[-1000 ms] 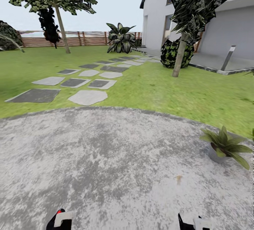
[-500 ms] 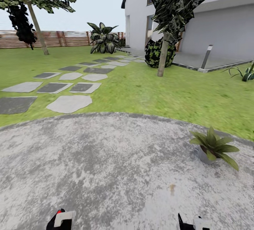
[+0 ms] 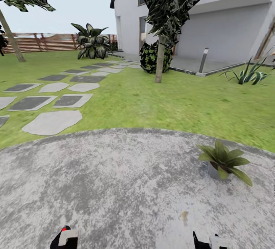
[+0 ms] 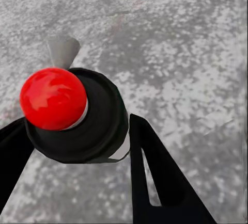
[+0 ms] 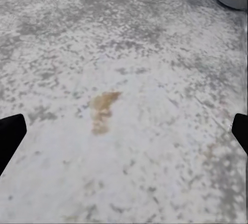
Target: Pick up the pesticide atomizer in the garden and spray insectifuge to fully cover both potted plants in the garden.
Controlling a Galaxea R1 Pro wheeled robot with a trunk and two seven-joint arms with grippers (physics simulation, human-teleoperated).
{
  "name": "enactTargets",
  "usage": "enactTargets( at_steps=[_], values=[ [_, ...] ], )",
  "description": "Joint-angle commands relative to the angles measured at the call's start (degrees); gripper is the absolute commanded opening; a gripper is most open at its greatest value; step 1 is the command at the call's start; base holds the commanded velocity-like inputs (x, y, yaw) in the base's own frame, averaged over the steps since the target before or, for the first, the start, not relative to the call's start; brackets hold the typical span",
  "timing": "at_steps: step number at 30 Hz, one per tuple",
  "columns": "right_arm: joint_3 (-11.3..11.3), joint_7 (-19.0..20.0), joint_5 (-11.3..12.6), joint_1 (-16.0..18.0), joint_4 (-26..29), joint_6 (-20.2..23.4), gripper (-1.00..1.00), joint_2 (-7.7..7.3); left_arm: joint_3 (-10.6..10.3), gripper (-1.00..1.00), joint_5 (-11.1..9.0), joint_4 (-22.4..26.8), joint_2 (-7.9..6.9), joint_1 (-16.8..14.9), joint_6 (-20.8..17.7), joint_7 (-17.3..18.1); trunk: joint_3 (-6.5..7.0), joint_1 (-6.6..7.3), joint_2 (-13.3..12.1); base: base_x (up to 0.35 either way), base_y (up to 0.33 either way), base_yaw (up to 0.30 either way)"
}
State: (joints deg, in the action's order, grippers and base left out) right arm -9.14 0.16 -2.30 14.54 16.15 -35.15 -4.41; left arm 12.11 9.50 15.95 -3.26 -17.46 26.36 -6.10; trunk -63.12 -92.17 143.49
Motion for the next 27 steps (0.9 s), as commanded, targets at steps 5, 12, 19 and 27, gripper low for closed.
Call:
enactTargets(
  at_steps=[5,12,19,27],
  values=[
    [-0.19,0.02,-0.29,0.05,-0.07,-0.18,1.00,0.02,0.20,-1.00,0.61,-0.04,0.01,0.01,0.19,-0.32,-0.05,-0.02,0.02,0.338,0.005,-0.287],
    [-0.18,0.02,-0.33,0.05,-0.07,-0.18,1.00,0.02,0.19,-1.00,0.61,-0.04,0.01,0.29,0.19,-0.32,-0.05,-0.02,0.02,0.337,0.000,-0.287],
    [-0.19,0.02,-0.33,0.05,-0.07,-0.18,1.00,0.02,0.20,-1.00,0.61,-0.04,0.01,0.32,0.19,-0.32,-0.05,-0.02,0.02,0.318,0.000,-0.287],
    [-0.19,0.02,-0.32,0.05,-0.07,-0.18,1.00,0.02,0.20,-1.00,0.61,-0.04,0.01,0.32,0.19,-0.32,-0.05,-0.02,0.02,0.094,0.000,-0.287]
  ],
)
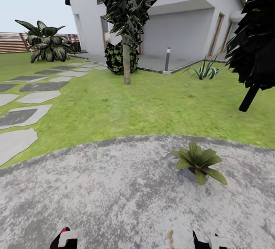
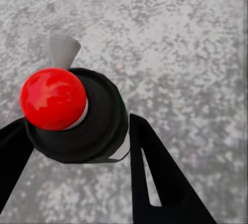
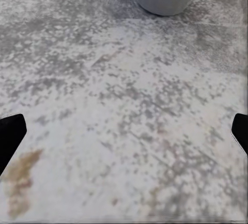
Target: Pick up the pesticide atomizer in the garden and spray insectifuge to fully cover both potted plants in the garden.
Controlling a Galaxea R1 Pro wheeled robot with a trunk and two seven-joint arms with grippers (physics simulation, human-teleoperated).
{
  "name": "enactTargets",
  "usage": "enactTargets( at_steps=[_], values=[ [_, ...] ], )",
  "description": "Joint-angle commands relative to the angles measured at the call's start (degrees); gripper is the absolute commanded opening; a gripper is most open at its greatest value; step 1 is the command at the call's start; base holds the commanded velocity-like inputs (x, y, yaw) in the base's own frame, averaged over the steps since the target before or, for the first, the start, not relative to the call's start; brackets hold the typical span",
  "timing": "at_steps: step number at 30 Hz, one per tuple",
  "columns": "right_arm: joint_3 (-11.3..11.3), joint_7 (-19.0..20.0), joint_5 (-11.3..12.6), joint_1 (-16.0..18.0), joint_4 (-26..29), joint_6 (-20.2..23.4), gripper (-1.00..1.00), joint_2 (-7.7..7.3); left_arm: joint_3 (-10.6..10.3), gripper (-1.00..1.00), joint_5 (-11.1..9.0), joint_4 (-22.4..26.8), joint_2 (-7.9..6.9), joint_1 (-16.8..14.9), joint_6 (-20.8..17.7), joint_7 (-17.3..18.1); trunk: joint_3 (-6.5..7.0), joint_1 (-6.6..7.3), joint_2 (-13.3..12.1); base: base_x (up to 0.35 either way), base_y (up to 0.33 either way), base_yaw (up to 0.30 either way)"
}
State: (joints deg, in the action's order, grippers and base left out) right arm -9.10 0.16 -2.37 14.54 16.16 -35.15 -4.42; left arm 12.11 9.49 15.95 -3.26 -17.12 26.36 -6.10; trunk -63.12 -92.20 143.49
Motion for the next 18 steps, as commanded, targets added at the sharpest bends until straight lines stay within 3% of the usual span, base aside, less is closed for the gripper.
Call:
enactTargets(
  at_steps=[1,18],
  values=[
    [-0.24,0.02,-0.24,0.05,-0.07,-0.18,1.00,0.02,0.19,-1.00,0.62,-0.04,0.01,-0.02,0.19,-0.31,-0.04,0.01,0.02,0.004,0.000,-0.287],
    [-0.22,0.02,-0.27,0.05,-0.07,-0.18,1.00,0.02,0.11,-1.00,0.62,-0.04,0.10,-0.02,0.19,-0.31,-0.04,0.01,0.02,0.007,0.017,-0.287]
  ],
)
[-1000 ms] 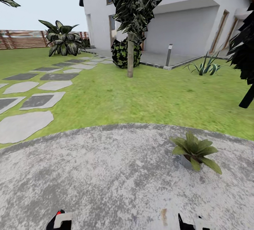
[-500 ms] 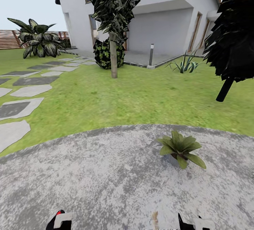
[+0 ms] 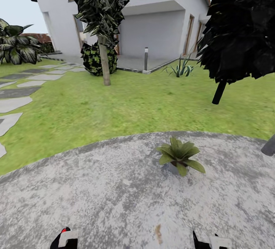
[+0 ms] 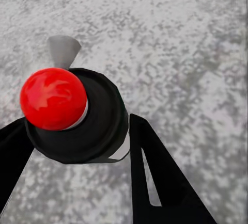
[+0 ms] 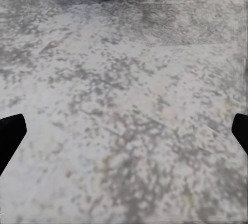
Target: Pick up the pesticide atomizer in the garden and spray insectifuge to fully cover both potted plants in the garden.
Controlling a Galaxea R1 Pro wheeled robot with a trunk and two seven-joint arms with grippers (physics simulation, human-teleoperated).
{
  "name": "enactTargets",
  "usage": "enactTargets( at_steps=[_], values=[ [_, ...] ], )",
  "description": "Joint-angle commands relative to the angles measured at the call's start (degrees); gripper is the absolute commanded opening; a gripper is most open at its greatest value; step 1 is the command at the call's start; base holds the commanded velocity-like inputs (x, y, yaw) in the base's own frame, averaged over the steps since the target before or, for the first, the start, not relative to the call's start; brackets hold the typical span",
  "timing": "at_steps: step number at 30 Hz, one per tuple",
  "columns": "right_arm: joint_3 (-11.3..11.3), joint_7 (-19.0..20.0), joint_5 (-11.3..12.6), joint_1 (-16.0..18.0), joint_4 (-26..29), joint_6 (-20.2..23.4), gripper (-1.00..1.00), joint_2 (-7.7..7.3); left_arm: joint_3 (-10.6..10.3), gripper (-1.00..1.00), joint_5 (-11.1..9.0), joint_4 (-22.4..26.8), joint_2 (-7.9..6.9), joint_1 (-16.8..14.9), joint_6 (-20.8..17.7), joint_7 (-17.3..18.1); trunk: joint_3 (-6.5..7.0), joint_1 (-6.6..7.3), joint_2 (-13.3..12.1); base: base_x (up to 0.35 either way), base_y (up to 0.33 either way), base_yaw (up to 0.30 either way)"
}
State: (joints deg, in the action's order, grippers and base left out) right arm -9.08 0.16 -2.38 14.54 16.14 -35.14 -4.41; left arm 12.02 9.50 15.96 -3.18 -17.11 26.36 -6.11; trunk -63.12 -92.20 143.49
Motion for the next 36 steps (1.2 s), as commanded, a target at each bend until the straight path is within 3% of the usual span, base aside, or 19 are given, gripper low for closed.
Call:
enactTargets(
  at_steps=[1,14,23,36],
  values=[
    [-0.24,0.02,-0.26,0.05,-0.06,-0.19,1.00,0.02,0.20,-1.00,0.61,-0.05,0.01,-0.03,0.18,-0.30,-0.05,0.01,0.02,0.093,0.226,-0.287],
    [-0.25,0.02,-0.26,0.05,-0.06,-0.19,1.00,0.02,0.20,-1.00,0.61,-0.05,0.02,-0.03,0.18,-0.30,-0.05,0.01,0.02,0.156,0.246,-0.287],
    [-0.25,0.02,-0.26,0.05,-0.06,-0.19,1.00,0.02,0.20,-1.00,0.69,-0.05,0.06,-0.03,0.19,-0.30,-0.05,0.01,0.02,0.277,-0.040,-0.287],
    [-0.24,0.02,-0.18,0.05,-0.06,-0.19,1.00,0.02,0.20,-1.00,0.64,0.02,0.02,-0.03,0.21,-0.30,-0.05,0.01,0.02,0.021,-0.009,-0.287]
  ],
)
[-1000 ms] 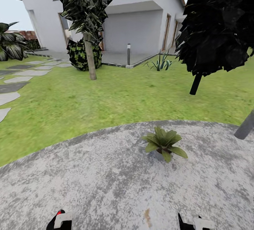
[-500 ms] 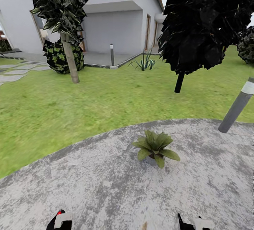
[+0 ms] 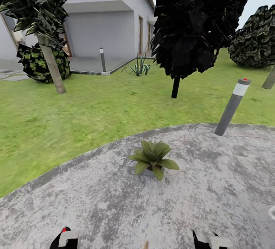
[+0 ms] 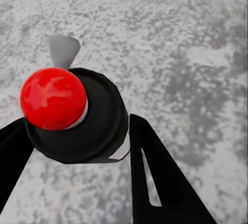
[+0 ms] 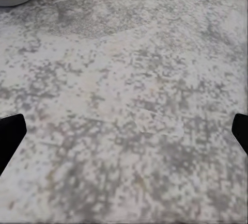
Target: Pick up the pesticide atomizer in the garden and spray insectifuge to fully cover both potted plants in the garden.
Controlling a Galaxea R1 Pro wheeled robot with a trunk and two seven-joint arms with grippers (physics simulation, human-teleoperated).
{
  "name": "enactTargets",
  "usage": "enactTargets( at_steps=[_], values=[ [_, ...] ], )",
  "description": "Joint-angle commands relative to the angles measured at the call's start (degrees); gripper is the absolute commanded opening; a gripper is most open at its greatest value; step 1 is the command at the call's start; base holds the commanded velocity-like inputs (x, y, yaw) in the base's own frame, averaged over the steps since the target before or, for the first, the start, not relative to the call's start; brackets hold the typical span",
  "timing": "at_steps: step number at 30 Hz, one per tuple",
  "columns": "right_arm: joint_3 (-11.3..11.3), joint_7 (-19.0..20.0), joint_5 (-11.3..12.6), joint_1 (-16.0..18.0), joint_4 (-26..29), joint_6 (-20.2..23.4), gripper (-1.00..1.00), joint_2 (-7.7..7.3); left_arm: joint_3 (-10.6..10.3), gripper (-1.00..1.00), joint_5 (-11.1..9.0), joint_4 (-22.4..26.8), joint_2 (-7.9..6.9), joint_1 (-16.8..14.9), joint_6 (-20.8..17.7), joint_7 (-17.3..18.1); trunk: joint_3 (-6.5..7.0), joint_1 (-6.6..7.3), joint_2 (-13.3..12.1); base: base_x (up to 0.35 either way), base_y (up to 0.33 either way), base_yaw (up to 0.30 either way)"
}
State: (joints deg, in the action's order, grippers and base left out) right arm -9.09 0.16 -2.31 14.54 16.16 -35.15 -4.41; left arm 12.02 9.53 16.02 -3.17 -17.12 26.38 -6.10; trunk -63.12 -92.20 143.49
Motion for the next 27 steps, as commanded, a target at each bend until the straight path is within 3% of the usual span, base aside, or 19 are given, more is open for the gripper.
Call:
enactTargets(
  at_steps=[1,9,20,24,26,27],
  values=[
    [-0.23,0.05,-0.24,0.05,-0.07,-0.18,1.00,0.02,0.19,-1.00,0.60,0.10,0.01,-0.02,0.19,-0.31,-0.04,0.01,0.02,0.000,0.000,-0.287],
    [-0.14,0.15,-0.46,0.05,-0.69,-0.18,1.00,0.74,0.02,-1.00,0.68,0.20,0.54,-0.02,0.16,0.37,0.24,0.01,0.02,0.000,0.000,-0.252],
    [-0.14,0.10,-0.32,0.05,-1.65,-0.18,1.00,0.98,-0.36,-1.00,1.35,-0.15,0.39,0.06,0.10,0.48,0.29,0.01,0.02,0.000,0.000,-0.016],
    [-0.12,0.16,-0.38,0.05,-1.56,-0.18,1.00,1.68,-0.58,-1.00,1.53,-0.07,0.18,0.05,0.03,0.57,0.36,0.01,0.02,0.000,0.000,0.000],
    [4.72,0.21,-5.43,0.08,-1.35,-0.05,1.00,1.91,-1.12,-1.00,4.55,0.04,-0.70,-0.46,-0.56,6.94,0.36,0.01,0.02,0.000,0.000,0.000],
    [7.69,0.30,-9.80,0.13,1.57,0.06,1.00,1.86,-1.37,-1.00,10.17,0.54,-2.44,-1.30,-1.15,15.32,0.36,0.01,0.02,0.000,0.000,0.000]
  ],
)
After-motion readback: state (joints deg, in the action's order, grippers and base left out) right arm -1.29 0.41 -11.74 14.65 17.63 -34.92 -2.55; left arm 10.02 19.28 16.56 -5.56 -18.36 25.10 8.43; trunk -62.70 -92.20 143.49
